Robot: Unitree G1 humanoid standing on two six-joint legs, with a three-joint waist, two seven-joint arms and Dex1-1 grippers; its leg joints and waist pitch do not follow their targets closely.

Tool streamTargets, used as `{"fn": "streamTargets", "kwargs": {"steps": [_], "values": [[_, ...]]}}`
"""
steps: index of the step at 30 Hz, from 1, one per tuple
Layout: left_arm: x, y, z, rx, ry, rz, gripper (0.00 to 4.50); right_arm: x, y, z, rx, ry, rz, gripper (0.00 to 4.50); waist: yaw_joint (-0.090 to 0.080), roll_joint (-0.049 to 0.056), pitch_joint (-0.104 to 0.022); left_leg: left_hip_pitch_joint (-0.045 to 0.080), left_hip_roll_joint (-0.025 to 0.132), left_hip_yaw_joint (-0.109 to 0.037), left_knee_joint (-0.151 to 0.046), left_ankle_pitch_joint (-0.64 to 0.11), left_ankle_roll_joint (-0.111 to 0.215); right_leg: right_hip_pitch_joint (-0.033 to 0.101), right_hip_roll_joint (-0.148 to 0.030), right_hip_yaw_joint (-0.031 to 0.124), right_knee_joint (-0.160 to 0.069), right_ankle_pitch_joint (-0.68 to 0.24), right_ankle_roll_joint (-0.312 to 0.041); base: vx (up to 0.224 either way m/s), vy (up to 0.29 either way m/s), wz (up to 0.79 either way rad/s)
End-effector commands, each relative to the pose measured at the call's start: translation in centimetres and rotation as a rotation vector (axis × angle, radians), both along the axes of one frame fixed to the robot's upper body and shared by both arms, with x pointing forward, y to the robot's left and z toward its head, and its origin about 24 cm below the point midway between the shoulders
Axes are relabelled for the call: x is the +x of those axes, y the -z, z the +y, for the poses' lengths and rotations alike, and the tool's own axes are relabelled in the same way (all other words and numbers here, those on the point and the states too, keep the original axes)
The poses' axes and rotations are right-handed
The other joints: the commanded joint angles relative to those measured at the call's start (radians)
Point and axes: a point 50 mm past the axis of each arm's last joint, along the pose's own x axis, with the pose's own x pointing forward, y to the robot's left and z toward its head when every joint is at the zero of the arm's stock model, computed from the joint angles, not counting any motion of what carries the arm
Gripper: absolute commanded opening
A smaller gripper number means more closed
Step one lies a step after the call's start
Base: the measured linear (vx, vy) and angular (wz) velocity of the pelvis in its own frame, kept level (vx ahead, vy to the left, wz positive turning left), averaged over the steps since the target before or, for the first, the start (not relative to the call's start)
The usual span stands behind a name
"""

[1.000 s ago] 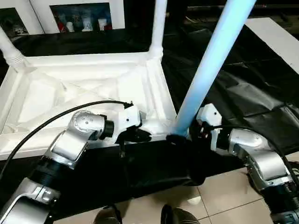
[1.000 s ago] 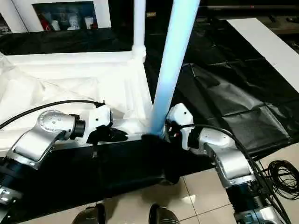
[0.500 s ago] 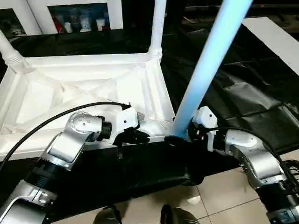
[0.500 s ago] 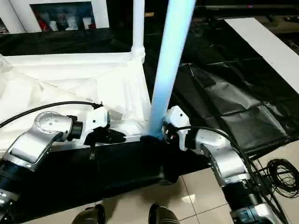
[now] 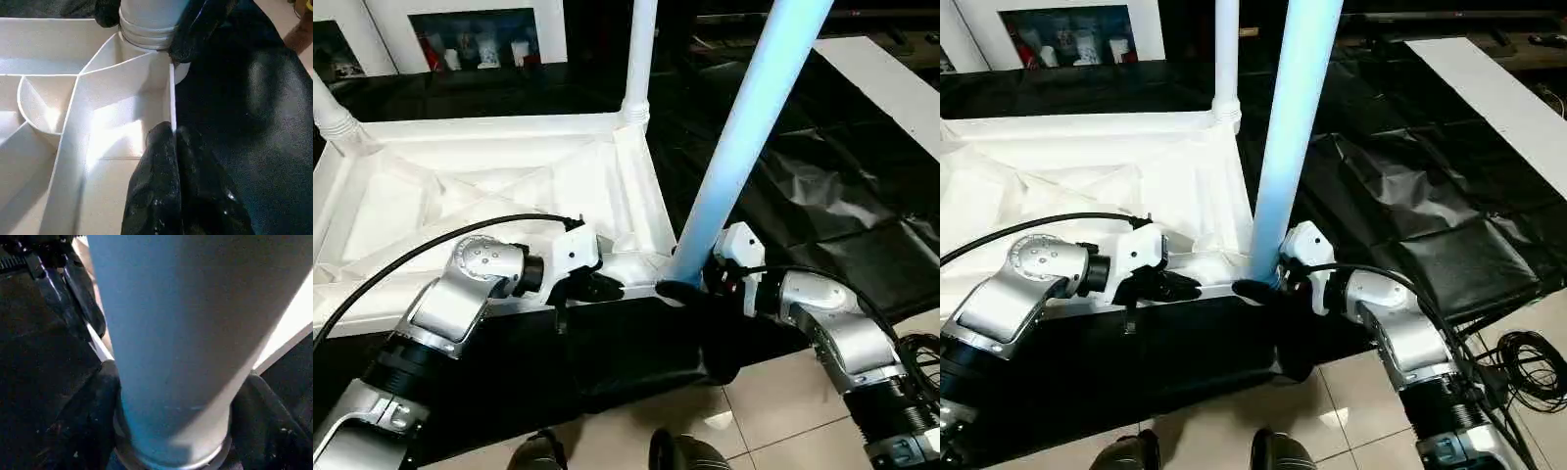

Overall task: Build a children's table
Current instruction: Rotate leg to tighten

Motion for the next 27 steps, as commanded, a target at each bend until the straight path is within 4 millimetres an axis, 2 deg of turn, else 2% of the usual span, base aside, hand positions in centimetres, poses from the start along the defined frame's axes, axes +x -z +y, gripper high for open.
{"fn": "streamTargets", "kwargs": {"steps": [1,4,5,7,8,9,12,16,18,21,22,26,27], "values": [[-0.1,1.4,-0.7,0.007,-0.028,0.053,0.00,0.6,0.9,-0.3,0.026,0.144,0.023,2.67,0.002,0.003,-0.074,0.015,0.019,-0.007,-0.047,-0.139,0.080,0.061,-0.063,0.046,-0.059,-0.116,-0.245,0.000,0.000,0.00],[1.2,1.9,-1.3,-0.001,-0.168,0.021,0.00,1.8,1.6,0.0,0.090,0.390,0.035,2.66,-0.003,0.001,-0.065,0.020,0.018,-0.011,-0.051,-0.224,0.033,0.050,-0.065,0.046,-0.077,-0.294,-0.207,0.000,0.000,0.00],[1.7,2.1,-1.6,0.000,-0.202,0.007,0.00,2.2,1.8,0.2,0.120,0.476,0.043,2.66,-0.004,0.001,-0.064,0.020,0.017,-0.013,-0.053,-0.245,0.013,0.051,-0.068,0.045,-0.082,-0.360,-0.187,-0.053,0.005,-0.01],[2.1,2.2,-2.1,-0.002,-0.244,-0.004,0.00,2.6,2.1,0.3,0.156,0.583,0.062,2.65,-0.003,0.002,-0.063,0.025,0.017,-0.016,-0.056,-0.271,-0.002,0.044,-0.067,0.045,-0.089,-0.403,-0.159,-0.027,0.003,-0.01],[2.7,2.3,-2.9,-0.011,-0.291,-0.010,0.00,3.1,2.5,0.6,0.197,0.713,0.097,2.65,-0.010,0.002,-0.061,0.019,0.017,-0.017,-0.059,-0.284,-0.003,0.043,-0.069,0.046,-0.090,-0.420,-0.151,0.000,0.000,0.00],[3.0,2.3,-3.4,-0.016,-0.319,-0.017,0.00,3.3,2.9,0.9,0.212,0.765,0.119,2.65,-0.006,0.004,-0.063,0.027,0.016,-0.017,-0.058,-0.299,-0.013,0.038,-0.069,0.045,-0.095,-0.448,-0.137,0.000,0.000,0.00],[3.6,2.5,-5.1,-0.015,-0.385,-0.026,0.00,3.8,3.5,2.4,0.163,0.820,0.105,2.65,-0.006,0.003,-0.062,0.027,0.015,-0.020,-0.060,-0.322,-0.018,0.038,-0.067,0.043,-0.098,-0.452,-0.110,0.000,0.000,0.00],[3.8,2.9,-7.2,-0.005,-0.420,-0.026,0.00,4.4,3.4,4.3,0.151,0.872,0.100,2.65,-0.007,-0.002,-0.064,0.023,0.013,-0.018,-0.059,-0.316,-0.005,0.037,-0.066,0.043,-0.097,-0.432,-0.106,0.000,0.000,0.00],[3.8,3.3,-7.8,0.001,-0.416,-0.025,0.00,4.7,3.2,5.1,0.120,0.871,0.081,2.65,-0.006,0.000,-0.065,0.023,0.011,-0.017,-0.058,-0.305,-0.001,0.036,-0.064,0.044,-0.096,-0.404,-0.108,0.000,0.000,0.00],[4.0,3.3,-7.2,0.014,-0.411,-0.044,0.00,4.7,2.9,5.2,0.189,0.835,0.093,2.65,-0.004,-0.002,-0.066,0.018,0.010,-0.017,-0.059,-0.303,0.015,0.040,-0.064,0.044,-0.094,-0.380,-0.104,0.000,0.000,0.00],[4.0,3.3,-7.2,0.014,-0.410,-0.046,0.00,4.7,2.9,5.2,0.195,0.832,0.092,3.20,-0.003,-0.001,-0.067,0.019,0.011,-0.017,-0.059,-0.306,0.018,0.040,-0.065,0.044,-0.094,-0.381,-0.104,0.000,0.000,0.00],[4.0,3.0,-6.1,0.026,-0.392,-0.069,0.00,4.7,1.5,4.4,0.251,0.790,0.014,3.54,-0.004,0.000,-0.066,0.015,0.011,-0.020,-0.063,-0.322,0.023,0.040,-0.065,0.041,-0.098,-0.416,-0.095,0.000,0.000,0.00],[4.0,2.9,-5.4,0.034,-0.392,-0.073,0.00,4.7,0.8,3.6,0.255,0.766,-0.022,3.68,-0.003,-0.001,-0.064,0.016,0.013,-0.020,-0.064,-0.325,0.024,0.039,-0.065,0.041,-0.100,-0.429,-0.090,0.000,0.000,0.00]]}}
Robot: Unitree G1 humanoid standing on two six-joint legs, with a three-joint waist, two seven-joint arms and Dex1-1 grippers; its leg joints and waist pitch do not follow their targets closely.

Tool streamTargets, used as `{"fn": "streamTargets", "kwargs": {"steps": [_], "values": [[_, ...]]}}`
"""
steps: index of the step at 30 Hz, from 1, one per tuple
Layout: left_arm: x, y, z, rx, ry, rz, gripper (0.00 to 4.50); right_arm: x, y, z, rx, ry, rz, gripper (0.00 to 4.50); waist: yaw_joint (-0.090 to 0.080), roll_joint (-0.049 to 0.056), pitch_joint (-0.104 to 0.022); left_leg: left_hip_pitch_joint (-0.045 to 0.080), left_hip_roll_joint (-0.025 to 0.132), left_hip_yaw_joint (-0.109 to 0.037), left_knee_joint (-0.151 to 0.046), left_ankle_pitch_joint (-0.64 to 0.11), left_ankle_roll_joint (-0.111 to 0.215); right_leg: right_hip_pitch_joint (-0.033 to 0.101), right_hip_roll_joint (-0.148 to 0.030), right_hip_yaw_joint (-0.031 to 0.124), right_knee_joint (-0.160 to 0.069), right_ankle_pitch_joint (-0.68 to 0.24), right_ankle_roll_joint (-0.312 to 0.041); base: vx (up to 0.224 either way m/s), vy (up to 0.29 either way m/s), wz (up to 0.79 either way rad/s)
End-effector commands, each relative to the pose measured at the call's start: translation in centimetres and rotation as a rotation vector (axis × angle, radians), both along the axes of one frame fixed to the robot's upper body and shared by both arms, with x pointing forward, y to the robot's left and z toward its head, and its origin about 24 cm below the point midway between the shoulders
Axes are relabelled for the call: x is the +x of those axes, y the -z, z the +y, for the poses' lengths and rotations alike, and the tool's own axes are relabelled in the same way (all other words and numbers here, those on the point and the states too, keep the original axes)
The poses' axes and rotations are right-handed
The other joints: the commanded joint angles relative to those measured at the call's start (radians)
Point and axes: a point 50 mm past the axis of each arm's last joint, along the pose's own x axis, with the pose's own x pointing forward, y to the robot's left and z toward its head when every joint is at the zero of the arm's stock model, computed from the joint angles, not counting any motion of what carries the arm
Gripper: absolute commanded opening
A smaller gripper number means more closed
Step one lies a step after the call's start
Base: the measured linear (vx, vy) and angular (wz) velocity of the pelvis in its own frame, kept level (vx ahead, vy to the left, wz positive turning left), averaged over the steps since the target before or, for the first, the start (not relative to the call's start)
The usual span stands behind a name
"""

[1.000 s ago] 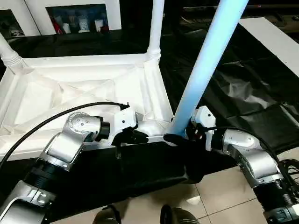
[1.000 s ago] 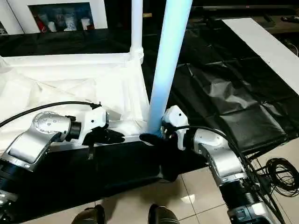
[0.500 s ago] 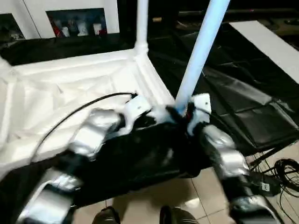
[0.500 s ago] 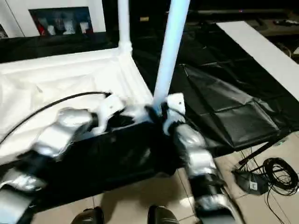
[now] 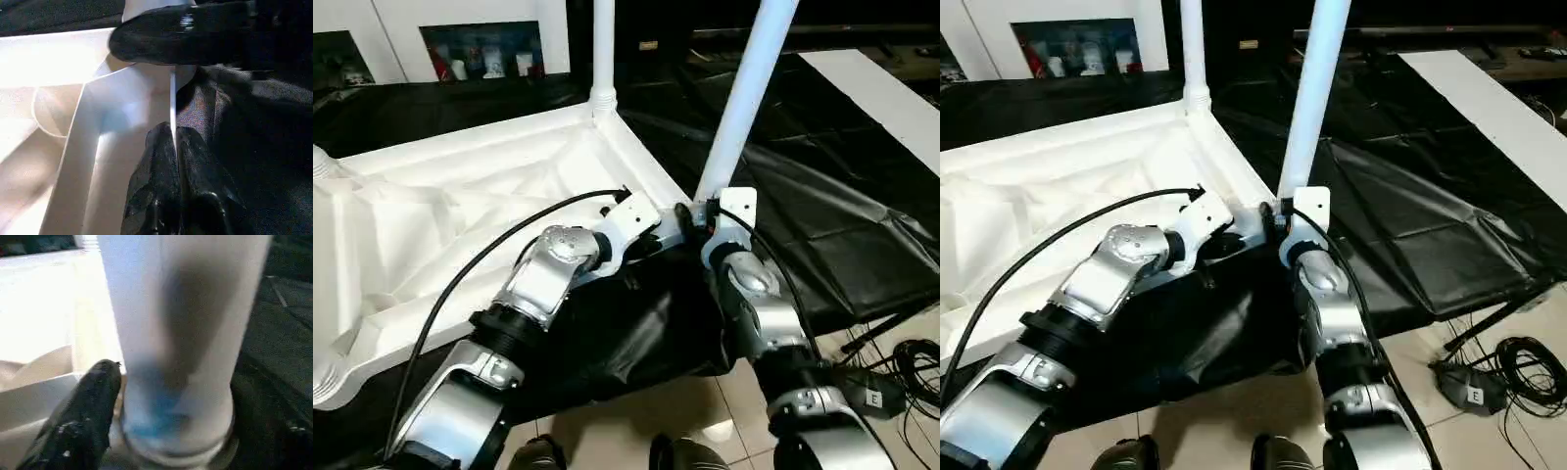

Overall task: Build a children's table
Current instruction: Rotate leg to tighten

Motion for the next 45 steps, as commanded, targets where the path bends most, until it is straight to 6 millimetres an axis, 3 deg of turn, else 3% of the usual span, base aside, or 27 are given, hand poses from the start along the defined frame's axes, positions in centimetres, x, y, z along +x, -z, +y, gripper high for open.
{"fn": "streamTargets", "kwargs": {"steps": [1,5,7,11,16,20,21,24,26,32,35,45], "values": [[-0.7,2.2,1.5,0.051,-0.024,0.068,0.00,-0.5,-0.8,0.1,0.008,-0.108,-0.034,3.77,0.001,-0.001,-0.055,0.014,0.015,-0.017,-0.070,-0.323,0.031,0.039,-0.062,0.040,-0.101,-0.432,-0.093,0.000,0.000,0.00],[-0.8,2.1,2.3,0.054,-0.028,0.071,0.00,-0.9,-1.2,-0.5,0.018,-0.191,-0.030,3.99,-0.002,-0.002,-0.055,0.006,0.014,-0.019,-0.071,-0.303,0.039,0.044,-0.064,0.040,-0.104,-0.457,-0.080,0.000,0.000,0.00],[-0.8,2.1,4.0,0.070,-0.040,0.076,0.00,-2.4,-1.6,-2.5,-0.132,-0.386,-0.079,4.21,0.005,-0.001,-0.055,0.013,0.015,-0.015,-0.067,-0.284,0.049,0.041,-0.060,0.042,-0.107,-0.437,-0.080,0.000,0.000,0.00],[-1.1,1.9,5.3,0.066,-0.013,0.081,0.00,-3.4,-1.7,-4.8,-0.225,-0.496,-0.057,4.43,0.003,0.001,-0.056,-0.003,0.012,-0.018,-0.068,-0.239,0.060,0.053,-0.061,0.037,-0.100,-0.394,-0.104,0.000,0.000,0.00],[-1.7,1.6,6.0,0.060,0.083,0.094,0.00,-4.0,-1.8,-6.1,-0.330,-0.572,-0.033,4.43,0.002,0.002,-0.061,0.005,0.017,-0.014,-0.062,-0.197,0.074,0.054,-0.057,0.039,-0.088,-0.265,-0.165,0.000,0.000,0.00],[-3.7,1.2,6.0,0.037,0.321,0.142,0.00,-4.5,-3.0,-6.3,-0.248,-0.670,-0.048,4.43,0.001,0.003,-0.067,0.011,0.021,-0.009,-0.057,-0.142,0.107,0.060,-0.056,0.042,-0.070,-0.101,-0.229,0.014,0.002,0.00],[-3.7,1.2,6.0,0.037,0.325,0.145,0.00,-4.5,-3.0,-6.3,-0.246,-0.675,-0.049,4.43,0.002,0.007,-0.068,0.012,0.024,-0.009,-0.058,-0.128,0.113,0.060,-0.056,0.041,-0.064,-0.065,-0.247,0.000,0.000,0.00],[-4.3,1.2,6.0,0.041,0.368,0.176,0.00,-4.7,-3.3,-5.9,-0.226,-0.750,-0.047,4.43,0.005,0.011,-0.065,0.020,0.028,-0.004,-0.057,-0.124,0.123,0.055,-0.056,0.042,-0.062,-0.031,-0.272,0.000,0.000,0.00],[-4.6,1.1,6.0,0.040,0.395,0.181,0.00,-4.8,-3.3,-5.6,-0.227,-0.792,-0.038,4.43,0.008,0.010,-0.063,0.021,0.028,-0.003,-0.058,-0.134,0.120,0.057,-0.057,0.041,-0.062,-0.049,-0.275,0.000,0.000,0.00],[-4.9,0.9,5.9,0.029,0.434,0.192,0.00,-5.4,-2.4,-5.0,-0.225,-0.901,0.025,4.43,0.011,0.006,-0.060,0.021,0.028,-0.004,-0.060,-0.172,0.089,0.056,-0.063,0.045,-0.072,-0.165,-0.238,0.000,0.000,0.00],[-5.1,0.8,5.8,0.025,0.452,0.199,0.00,-5.1,-2.0,-4.9,-0.238,-0.898,0.037,4.43,0.012,0.006,-0.063,0.020,0.027,-0.004,-0.058,-0.143,0.090,0.056,-0.063,0.045,-0.068,-0.135,-0.242,0.000,0.000,0.00],[-5.3,0.8,5.9,0.028,0.456,0.201,0.00,-4.1,-2.1,-4.4,-0.213,-0.897,0.034,3.51,0.014,0.005,-0.067,0.019,0.025,-0.003,-0.054,-0.108,0.111,0.061,-0.061,0.044,-0.057,-0.058,-0.262,0.000,0.000,0.00]]}}
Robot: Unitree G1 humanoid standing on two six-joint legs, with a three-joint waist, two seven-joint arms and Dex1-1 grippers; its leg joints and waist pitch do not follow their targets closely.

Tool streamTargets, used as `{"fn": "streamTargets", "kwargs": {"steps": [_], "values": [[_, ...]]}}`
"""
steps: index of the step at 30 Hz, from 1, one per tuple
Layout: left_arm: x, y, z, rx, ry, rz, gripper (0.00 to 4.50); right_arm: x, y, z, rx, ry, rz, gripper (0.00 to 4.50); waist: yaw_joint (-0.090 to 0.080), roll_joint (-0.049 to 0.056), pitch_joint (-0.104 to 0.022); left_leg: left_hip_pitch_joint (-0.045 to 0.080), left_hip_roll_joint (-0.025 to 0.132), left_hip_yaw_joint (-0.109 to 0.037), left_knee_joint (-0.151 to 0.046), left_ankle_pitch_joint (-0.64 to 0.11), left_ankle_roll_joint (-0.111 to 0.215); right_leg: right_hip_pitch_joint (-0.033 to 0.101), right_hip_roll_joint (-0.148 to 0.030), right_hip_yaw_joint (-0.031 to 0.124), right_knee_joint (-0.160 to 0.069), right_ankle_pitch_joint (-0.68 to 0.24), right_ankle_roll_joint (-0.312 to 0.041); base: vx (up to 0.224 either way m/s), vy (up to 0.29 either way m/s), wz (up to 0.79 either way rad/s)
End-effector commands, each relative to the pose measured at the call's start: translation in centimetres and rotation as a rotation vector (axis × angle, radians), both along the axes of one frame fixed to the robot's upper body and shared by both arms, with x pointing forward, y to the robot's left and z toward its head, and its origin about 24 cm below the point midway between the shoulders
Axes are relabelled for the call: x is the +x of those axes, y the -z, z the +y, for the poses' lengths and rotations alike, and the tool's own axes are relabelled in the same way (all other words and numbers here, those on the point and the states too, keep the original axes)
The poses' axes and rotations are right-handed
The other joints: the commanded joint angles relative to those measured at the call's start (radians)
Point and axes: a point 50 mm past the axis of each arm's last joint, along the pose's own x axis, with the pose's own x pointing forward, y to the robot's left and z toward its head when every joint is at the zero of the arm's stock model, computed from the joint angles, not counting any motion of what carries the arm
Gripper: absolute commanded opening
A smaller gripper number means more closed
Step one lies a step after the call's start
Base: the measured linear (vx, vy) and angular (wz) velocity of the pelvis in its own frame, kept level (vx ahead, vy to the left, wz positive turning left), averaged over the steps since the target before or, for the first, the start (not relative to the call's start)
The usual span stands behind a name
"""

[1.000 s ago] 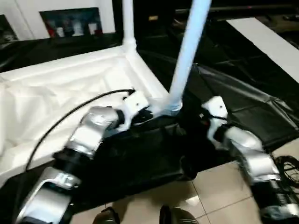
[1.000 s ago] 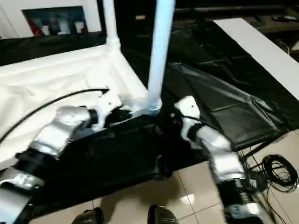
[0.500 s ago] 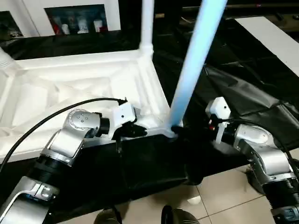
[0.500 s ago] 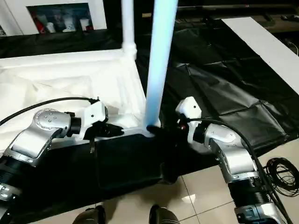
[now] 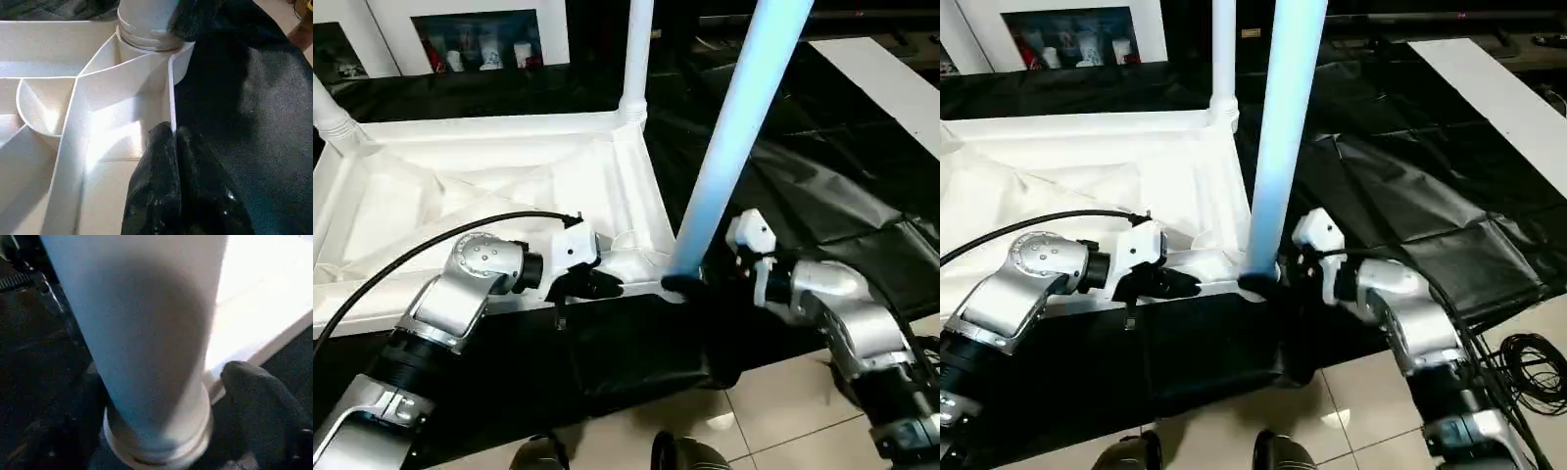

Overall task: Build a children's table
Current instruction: Rotate leg to tighten

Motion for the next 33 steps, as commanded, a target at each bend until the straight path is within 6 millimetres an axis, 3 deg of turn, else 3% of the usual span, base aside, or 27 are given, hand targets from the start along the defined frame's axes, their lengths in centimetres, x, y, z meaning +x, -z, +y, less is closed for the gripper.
{"fn": "streamTargets", "kwargs": {"steps": [1,12,15,17,19,21,23,25,27,29,31,33], "values": [[-1.1,1.4,-0.7,0.011,0.065,0.075,0.00,0.1,0.1,-0.2,-0.006,0.002,0.003,3.39,-0.002,-0.001,-0.070,0.019,0.023,-0.006,-0.046,-0.105,0.098,0.064,-0.063,0.046,-0.048,-0.063,-0.256,0.000,0.000,0.00],[-1.3,1.5,-0.6,0.013,0.062,0.080,0.00,-0.1,0.6,-0.1,-0.013,-0.012,0.013,2.62,-0.002,0.000,-0.074,0.020,0.023,-0.006,-0.043,-0.095,0.102,0.066,-0.061,0.045,-0.044,-0.042,-0.264,0.000,0.000,0.00],[-0.9,1.6,-0.6,0.012,0.016,0.071,0.00,0.0,0.9,-0.1,-0.006,0.021,0.015,2.60,-0.003,0.000,-0.074,0.019,0.022,-0.006,-0.042,-0.096,0.103,0.067,-0.062,0.045,-0.044,-0.046,-0.265,0.000,0.000,0.00],[-0.3,1.7,-0.9,0.004,-0.050,0.053,0.00,0.4,1.2,0.0,-0.004,0.097,0.007,2.58,-0.005,-0.001,-0.070,0.019,0.023,-0.004,-0.043,-0.113,0.095,0.063,-0.062,0.046,-0.049,-0.076,-0.262,0.000,0.000,0.00],[0.6,1.9,-1.5,-0.007,-0.134,0.032,0.00,1.0,1.8,0.3,0.010,0.232,0.006,2.56,-0.007,-0.002,-0.066,0.021,0.022,-0.006,-0.045,-0.157,0.067,0.059,-0.064,0.046,-0.059,-0.168,-0.244,0.000,0.000,0.00],[1.5,2.2,-2.6,-0.011,-0.214,0.012,0.00,1.4,2.7,1.2,0.064,0.393,0.037,2.56,-0.008,0.000,-0.062,0.024,0.022,-0.011,-0.051,-0.216,0.029,0.054,-0.068,0.045,-0.073,-0.308,-0.207,0.000,0.000,0.00],[1.7,2.3,-3.0,-0.014,-0.236,0.007,0.00,1.4,3.0,1.4,0.077,0.437,0.047,2.56,-0.009,-0.001,-0.060,0.025,0.021,-0.013,-0.053,-0.241,0.014,0.050,-0.068,0.046,-0.079,-0.360,-0.177,0.000,0.000,0.00],[2.1,2.3,-3.6,-0.018,-0.273,-0.006,0.00,1.6,3.3,1.9,0.094,0.509,0.063,2.56,-0.011,-0.002,-0.058,0.022,0.020,-0.015,-0.057,-0.251,0.010,0.049,-0.068,0.045,-0.083,-0.381,-0.159,0.000,0.000,0.00],[3.0,2.3,-4.7,-0.027,-0.359,-0.024,0.00,2.1,4.0,2.5,0.102,0.662,0.090,2.56,-0.013,0.002,-0.058,0.029,0.019,-0.014,-0.057,-0.275,0.001,0.039,-0.068,0.047,-0.090,-0.411,-0.145,0.000,0.000,0.00],[3.8,2.3,-6.1,-0.018,-0.428,-0.045,0.00,2.8,4.8,3.1,0.118,0.872,0.142,2.56,-0.014,0.001,-0.057,0.028,0.017,-0.016,-0.059,-0.284,-0.006,0.040,-0.067,0.045,-0.091,-0.427,-0.140,0.000,0.000,0.00],[4.0,2.3,-6.9,-0.012,-0.444,-0.057,0.00,3.3,5.0,3.6,0.151,0.957,0.186,2.55,-0.017,0.001,-0.059,0.025,0.015,-0.021,-0.062,-0.296,-0.020,0.043,-0.068,0.042,-0.091,-0.434,-0.120,0.000,0.000,0.00],[4.2,2.3,-7.5,-0.008,-0.440,-0.065,0.00,3.7,4.9,4.1,0.163,0.990,0.196,2.55,-0.017,0.001,-0.059,0.023,0.014,-0.018,-0.062,-0.298,-0.008,0.040,-0.066,0.043,-0.093,-0.400,-0.108,0.000,0.000,0.00]]}}
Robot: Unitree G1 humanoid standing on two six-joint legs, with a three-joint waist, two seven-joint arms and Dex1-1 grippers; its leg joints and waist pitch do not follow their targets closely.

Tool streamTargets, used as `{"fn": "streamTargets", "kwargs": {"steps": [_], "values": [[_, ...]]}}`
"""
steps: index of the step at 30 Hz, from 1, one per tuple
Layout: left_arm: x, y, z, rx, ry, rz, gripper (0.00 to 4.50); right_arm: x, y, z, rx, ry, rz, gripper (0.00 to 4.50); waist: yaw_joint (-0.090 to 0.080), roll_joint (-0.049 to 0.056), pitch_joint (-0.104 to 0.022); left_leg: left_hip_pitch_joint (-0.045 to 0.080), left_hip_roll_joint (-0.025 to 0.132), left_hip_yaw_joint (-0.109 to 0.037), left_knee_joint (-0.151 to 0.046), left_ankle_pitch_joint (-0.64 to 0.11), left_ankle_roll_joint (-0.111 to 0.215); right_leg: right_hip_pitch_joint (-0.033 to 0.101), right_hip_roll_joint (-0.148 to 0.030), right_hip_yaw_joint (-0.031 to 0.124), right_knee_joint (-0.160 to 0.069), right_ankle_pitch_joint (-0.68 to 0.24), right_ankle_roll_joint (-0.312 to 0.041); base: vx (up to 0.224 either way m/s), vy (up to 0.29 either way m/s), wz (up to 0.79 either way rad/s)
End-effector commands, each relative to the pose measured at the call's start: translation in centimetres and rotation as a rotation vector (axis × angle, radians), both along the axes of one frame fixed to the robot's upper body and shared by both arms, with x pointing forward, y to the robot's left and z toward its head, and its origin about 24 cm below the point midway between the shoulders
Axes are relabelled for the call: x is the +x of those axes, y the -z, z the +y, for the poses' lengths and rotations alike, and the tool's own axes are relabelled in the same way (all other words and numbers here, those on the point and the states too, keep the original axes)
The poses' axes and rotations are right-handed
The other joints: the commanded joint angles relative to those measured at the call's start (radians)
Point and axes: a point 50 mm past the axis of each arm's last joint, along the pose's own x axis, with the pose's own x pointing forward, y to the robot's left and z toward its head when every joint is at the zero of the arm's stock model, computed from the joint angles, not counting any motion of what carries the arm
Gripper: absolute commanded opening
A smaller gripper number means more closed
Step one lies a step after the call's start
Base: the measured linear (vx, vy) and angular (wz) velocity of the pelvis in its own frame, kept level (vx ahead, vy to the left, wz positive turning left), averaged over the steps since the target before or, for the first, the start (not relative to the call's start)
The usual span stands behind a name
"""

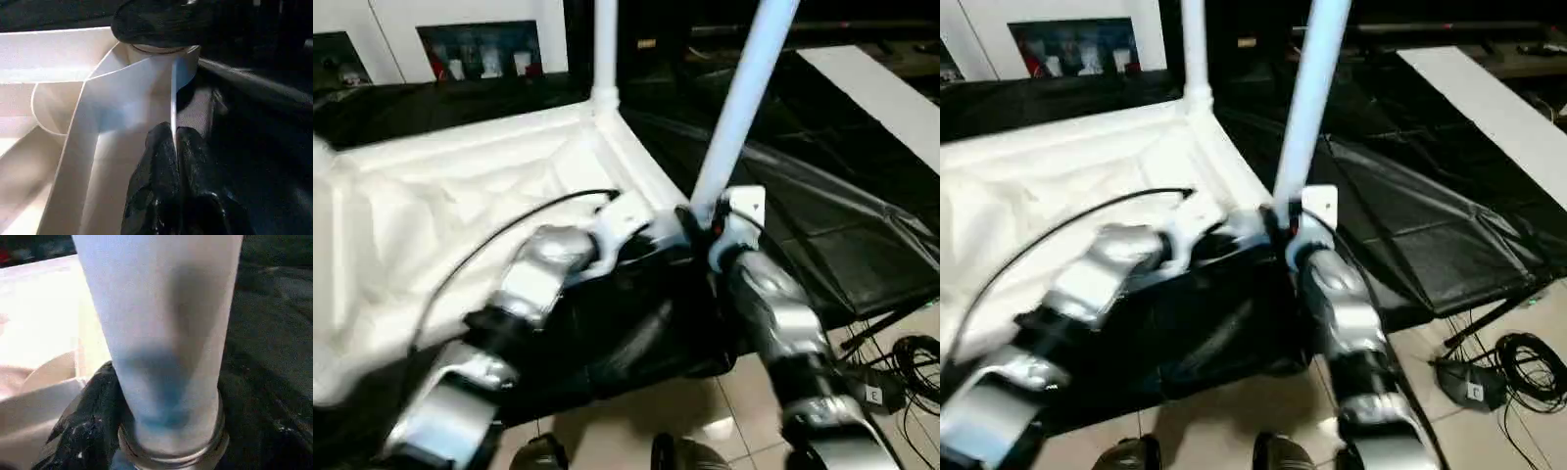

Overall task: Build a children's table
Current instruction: Rotate leg to tighten

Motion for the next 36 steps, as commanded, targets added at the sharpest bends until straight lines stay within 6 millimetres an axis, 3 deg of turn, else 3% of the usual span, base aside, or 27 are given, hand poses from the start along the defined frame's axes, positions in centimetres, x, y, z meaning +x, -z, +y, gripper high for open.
{"fn": "streamTargets", "kwargs": {"steps": [1,7,8,9,14,15,18,21,27,30,33,36], "values": [[-0.1,1.5,-0.4,0.036,-0.027,0.034,0.00,-0.8,3.2,0.7,0.006,0.013,0.154,2.55,-0.003,0.004,-0.055,0.023,0.016,-0.017,-0.072,-0.303,0.003,0.031,-0.062,0.040,-0.092,-0.398,-0.110,0.000,0.000,0.00],[-0.3,1.3,-0.2,0.065,0.032,0.003,0.00,-0.7,2.7,1.6,-0.001,-0.062,0.122,2.55,-0.003,-0.002,-0.053,0.017,0.017,-0.020,-0.076,-0.319,0.014,0.034,-0.065,0.038,-0.094,-0.423,-0.096,0.000,0.000,0.00],[-0.3,1.3,-0.2,0.071,0.044,-0.008,0.00,-0.6,2.6,1.7,0.011,-0.064,0.117,3.10,-0.002,-0.001,-0.053,0.020,0.017,-0.019,-0.076,-0.322,0.015,0.032,-0.066,0.039,-0.096,-0.433,-0.095,0.000,0.000,0.00],[-0.3,1.3,0.0,0.074,0.048,-0.014,0.00,-0.6,2.2,1.7,0.013,-0.073,0.093,3.24,-0.002,-0.001,-0.052,0.019,0.017,-0.020,-0.076,-0.324,0.017,0.032,-0.066,0.039,-0.099,-0.444,-0.091,0.000,0.000,0.00],[-0.7,1.3,1.0,0.083,0.082,-0.020,0.00,-0.8,0.8,1.1,0.006,-0.153,0.011,3.55,0.000,-0.002,-0.053,0.017,0.019,-0.018,-0.077,-0.306,0.024,0.033,-0.066,0.040,-0.098,-0.435,-0.095,0.000,0.000,0.00],[-0.8,1.3,1.4,0.087,0.089,-0.016,0.00,-0.9,0.4,0.6,-0.013,-0.182,-0.011,3.65,0.003,-0.004,-0.054,0.016,0.021,-0.018,-0.077,-0.284,0.030,0.036,-0.064,0.040,-0.094,-0.397,-0.098,0.000,0.000,0.00],[-1.3,1.4,2.7,0.061,0.108,0.003,0.00,-1.5,-0.7,-1.4,-0.067,-0.283,-0.048,3.90,0.002,-0.004,-0.056,0.010,0.020,-0.016,-0.075,-0.252,0.038,0.042,-0.064,0.040,-0.089,-0.360,-0.114,0.000,0.000,0.00],[-1.7,1.6,4.0,0.053,0.127,0.023,0.00,-2.3,-1.5,-3.1,-0.141,-0.397,-0.067,4.04,0.003,-0.003,-0.061,0.009,0.021,-0.011,-0.069,-0.193,0.059,0.048,-0.060,0.041,-0.076,-0.249,-0.152,0.034,-0.003,0.01],[-2.9,1.1,5.2,0.011,0.271,0.032,0.00,-4.1,-2.6,-4.9,-0.219,-0.635,-0.073,4.43,0.003,0.000,-0.066,0.008,0.021,-0.009,-0.062,-0.138,0.097,0.058,-0.060,0.042,-0.062,-0.127,-0.203,0.000,0.000,0.00],[-4.0,1.0,5.7,0.005,0.373,0.074,0.00,-4.5,-3.1,-5.5,-0.228,-0.699,-0.078,4.43,0.004,0.004,-0.065,0.013,0.024,-0.006,-0.061,-0.133,0.106,0.054,-0.059,0.043,-0.060,-0.108,-0.228,0.000,0.000,0.00],[-5.0,0.6,6.4,0.014,0.459,0.123,0.00,-5.2,-3.5,-5.6,-0.233,-0.839,-0.072,4.43,0.003,0.004,-0.064,0.014,0.027,-0.006,-0.062,-0.136,0.107,0.055,-0.059,0.042,-0.057,-0.109,-0.236,0.000,0.000,0.00],[-5.2,0.6,6.5,0.017,0.474,0.126,0.00,-5.4,-3.4,-5.5,-0.235,-0.873,-0.061,4.43,0.003,0.004,-0.062,0.016,0.028,-0.005,-0.061,-0.140,0.107,0.053,-0.060,0.043,-0.058,-0.119,-0.243,0.000,0.000,0.00]]}}
